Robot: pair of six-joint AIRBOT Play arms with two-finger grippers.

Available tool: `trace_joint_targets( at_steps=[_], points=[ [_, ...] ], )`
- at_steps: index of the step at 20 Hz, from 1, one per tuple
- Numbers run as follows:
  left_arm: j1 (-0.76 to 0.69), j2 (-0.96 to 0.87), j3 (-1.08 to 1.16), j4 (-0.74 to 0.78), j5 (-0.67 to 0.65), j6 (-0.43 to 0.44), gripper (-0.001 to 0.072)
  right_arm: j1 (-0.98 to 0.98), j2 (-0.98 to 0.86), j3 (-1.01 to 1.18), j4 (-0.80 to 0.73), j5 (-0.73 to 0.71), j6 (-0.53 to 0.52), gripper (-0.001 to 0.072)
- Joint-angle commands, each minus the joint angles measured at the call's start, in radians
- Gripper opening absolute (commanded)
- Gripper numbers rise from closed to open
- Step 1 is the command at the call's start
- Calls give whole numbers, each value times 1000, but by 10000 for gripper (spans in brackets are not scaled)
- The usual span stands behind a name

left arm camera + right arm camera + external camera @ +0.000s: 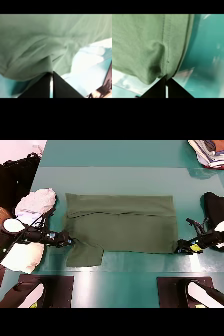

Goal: Fold the shirts.

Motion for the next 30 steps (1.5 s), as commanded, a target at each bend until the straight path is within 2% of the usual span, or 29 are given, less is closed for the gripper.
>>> trace_joint_targets(
  at_steps=[1, 5, 9, 12, 16, 19, 21, 25, 26, 27, 28, 29, 30],
  points=[
    [0, 16, 21, 63, -98, -4, 25, 19, 110, 2, -18, 78, 3, 16],
    [0, 181, 40, 67, -143, -95, 25, 19, 337, 7, -129, 209, 26, 15],
    [0, 207, 162, 68, -124, -102, 25, 19, 410, 143, -126, 191, 28, 15],
    [0, 125, 237, 95, 39, -77, 26, 34, 267, 289, -118, 141, 27, 15],
    [0, -116, 352, 119, 209, -35, 27, 100, -29, 470, -116, 33, 28, 15],
    [0, -346, 479, 111, 265, -15, 28, 128, -259, 629, -97, -4, 47, 16],
    [0, -478, 562, 108, 290, -16, 28, 126, -384, 736, -22, -17, 47, 16],
    [0, -626, 649, 85, 321, -12, 32, 126, -560, 917, 89, -55, 47, 18],
    [0, -632, 651, 76, 336, -2, 201, 122, -595, 949, 116, -48, 47, 64],
    [0, -634, 652, 66, 354, 0, 449, 115, -626, 976, 149, -39, 46, 270],
    [2, -634, 654, 59, 359, 0, 488, 101, -645, 995, 174, -32, 46, 438],
    [1, -634, 663, 60, 349, 3, 489, 82, -659, 1006, 200, -26, 44, 484],
    [1, -633, 677, 60, 328, 3, 488, 63, -662, 1007, 224, -13, 26, 484]
  ],
)
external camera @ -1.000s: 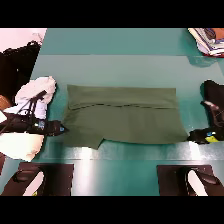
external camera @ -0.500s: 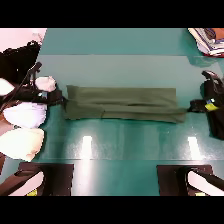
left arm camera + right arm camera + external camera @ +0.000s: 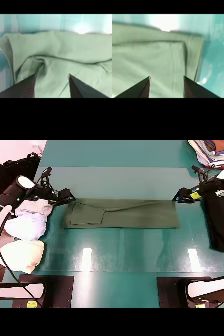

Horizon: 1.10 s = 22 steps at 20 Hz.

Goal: Fold the shirts.

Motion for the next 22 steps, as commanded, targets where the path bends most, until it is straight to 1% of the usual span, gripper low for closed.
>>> trace_joint_targets(
  at_steps=[1, 2, 3, 4, 5, 6, 7, 9, 10, 12, 14, 16, 17, 18, 20, 22],
  points=[
    [1, -23, 49, -15, -31, 7, 488, -55, -58, 53, 93, 42, -24, 484],
    [1, -23, 68, -18, -62, 6, 487, -83, -58, 52, 92, 78, -28, 484],
    [0, -23, 82, -30, -89, 7, 427, -116, -58, 45, 94, 116, -43, 483],
    [0, -23, 85, -61, -101, 8, 202, -149, -58, 28, 95, 145, -55, 485],
    [0, -24, 84, -97, -103, 24, 99, -174, -58, 3, 95, 161, -66, 494],
    [0, -25, 84, -140, -101, 53, 29, -198, -58, -31, 94, 160, -68, 494],
    [-3, -26, 84, -176, -97, 72, 28, -219, -58, -69, 95, 147, -70, 495],
    [-32, -26, 84, -188, -68, 79, 28, -237, -58, -152, 110, 115, -83, 495],
    [-56, -27, 84, -188, -48, 79, 28, -237, -58, -193, 148, 98, -118, 494],
    [-129, -32, 84, -188, 16, 78, 28, -222, -58, -255, 221, 48, -151, 495],
    [-202, -44, 84, -189, 73, 78, 27, -192, -59, -283, 251, 5, -162, 492],
    [-264, -69, 85, -193, 126, 78, 27, -153, -59, -279, 250, 0, -173, 486],
    [-290, -85, 87, -204, 146, 78, 27, -133, -58, -277, 250, -2, -173, 444],
    [-312, -106, 98, -212, 151, 78, 27, -114, -58, -277, 251, -7, -173, 386],
    [-355, -162, 143, -211, 131, 78, 27, -85, -57, -276, 251, -9, -185, 65],
    [-393, -216, 194, -211, 100, 77, 27, -71, -32, -277, 260, 5, -183, 16]
  ],
)
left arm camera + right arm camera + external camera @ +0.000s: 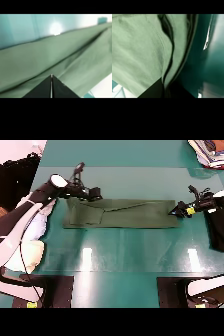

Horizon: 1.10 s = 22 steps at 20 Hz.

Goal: Fold the shirts.

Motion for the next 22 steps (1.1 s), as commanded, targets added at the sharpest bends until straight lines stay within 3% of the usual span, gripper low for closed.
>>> trace_joint_targets(
  at_steps=[1, 4, 10, 18, 22],
  points=[
    [-74, -81, 69, -5, -18, 0, 27, 32, 45, -2, 57, 19, -9, 16],
    [-121, -129, 118, 3, -25, -3, 27, 41, 164, 37, 166, 19, -6, 15],
    [-189, -219, 193, 14, -47, -19, 27, 199, 297, 320, 173, 31, 103, 16],
    [-190, -247, 194, 9, 36, -21, 27, 475, 245, 539, 173, 19, 159, 16],
    [-134, -235, 247, 18, -45, -18, 26, 579, 133, 652, 173, 34, 160, 16]
  ],
)
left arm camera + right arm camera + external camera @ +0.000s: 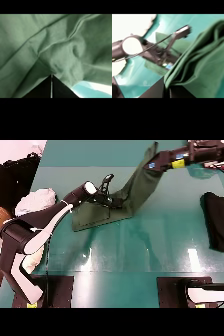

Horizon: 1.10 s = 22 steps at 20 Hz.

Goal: Fold the shirts.

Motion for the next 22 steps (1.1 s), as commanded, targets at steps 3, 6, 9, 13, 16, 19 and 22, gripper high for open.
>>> trace_joint_targets(
  at_steps=[3, 6, 9, 13, 16, 19, 22],
  points=[
    [132, 82, 59, 42, -114, 2, 26, 144, -134, 145, 2, 3, 6, 16],
    [276, 219, 59, 155, -165, 3, 27, 254, -204, 190, 2, -48, 5, 17],
    [426, 361, 59, 232, -208, 3, 28, 397, -290, 198, 3, -166, 3, 18],
    [555, 469, 59, 235, -232, 3, 28, 561, -410, 198, -3, -293, -119, 377],
    [580, 484, 58, 233, -268, 2, 28, 559, -420, 198, -13, -248, -154, 386],
    [578, 483, 58, 232, -322, 3, 28, 449, -380, 178, -129, -119, -71, 386],
    [578, 482, 58, 233, -344, 3, 28, 276, -305, 33, -195, -85, -29, 386]
  ],
)
